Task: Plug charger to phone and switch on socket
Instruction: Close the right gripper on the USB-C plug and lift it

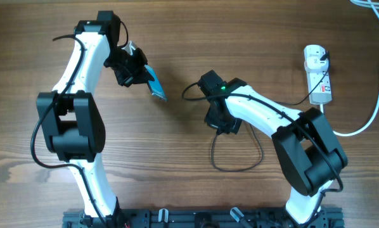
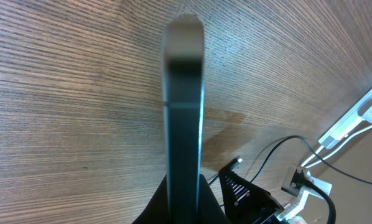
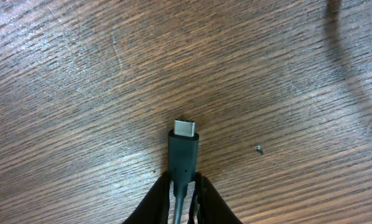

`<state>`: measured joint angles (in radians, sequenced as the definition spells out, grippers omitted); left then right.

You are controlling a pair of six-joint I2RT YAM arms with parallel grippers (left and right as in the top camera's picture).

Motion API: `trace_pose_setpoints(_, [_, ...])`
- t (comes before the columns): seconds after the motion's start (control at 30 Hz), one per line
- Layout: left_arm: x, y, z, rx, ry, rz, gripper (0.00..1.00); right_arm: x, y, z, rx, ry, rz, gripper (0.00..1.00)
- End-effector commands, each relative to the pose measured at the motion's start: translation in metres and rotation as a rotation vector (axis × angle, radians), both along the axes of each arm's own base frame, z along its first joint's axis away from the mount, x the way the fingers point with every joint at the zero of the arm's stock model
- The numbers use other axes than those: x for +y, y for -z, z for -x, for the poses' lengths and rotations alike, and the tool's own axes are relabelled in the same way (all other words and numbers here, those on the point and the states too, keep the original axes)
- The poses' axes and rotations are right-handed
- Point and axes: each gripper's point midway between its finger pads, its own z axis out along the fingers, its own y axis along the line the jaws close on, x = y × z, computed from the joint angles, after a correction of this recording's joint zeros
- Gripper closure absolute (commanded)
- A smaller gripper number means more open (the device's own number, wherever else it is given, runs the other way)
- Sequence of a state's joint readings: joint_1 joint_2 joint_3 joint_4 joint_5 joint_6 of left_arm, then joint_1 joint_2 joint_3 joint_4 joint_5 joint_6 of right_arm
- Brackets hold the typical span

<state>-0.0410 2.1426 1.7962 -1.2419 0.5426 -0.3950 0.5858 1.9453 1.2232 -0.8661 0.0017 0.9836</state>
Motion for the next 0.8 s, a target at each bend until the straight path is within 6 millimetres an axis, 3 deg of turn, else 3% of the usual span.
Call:
trace_pose_setpoints(0.0, [-0.0001, -0.0144, -0.0006, -0.03, -0.007, 0.007, 0.96, -0.0071, 0.0063, 0.0015, 0.005, 0.013, 0.037, 0.84])
trace_pose_setpoints(0.77, [-0.0001, -0.0144, 0.0002, -0.026, -0.007, 0.007, 0.96, -0.0026, 0.0063, 0.0065, 0.032, -0.022, 0.009, 0.83])
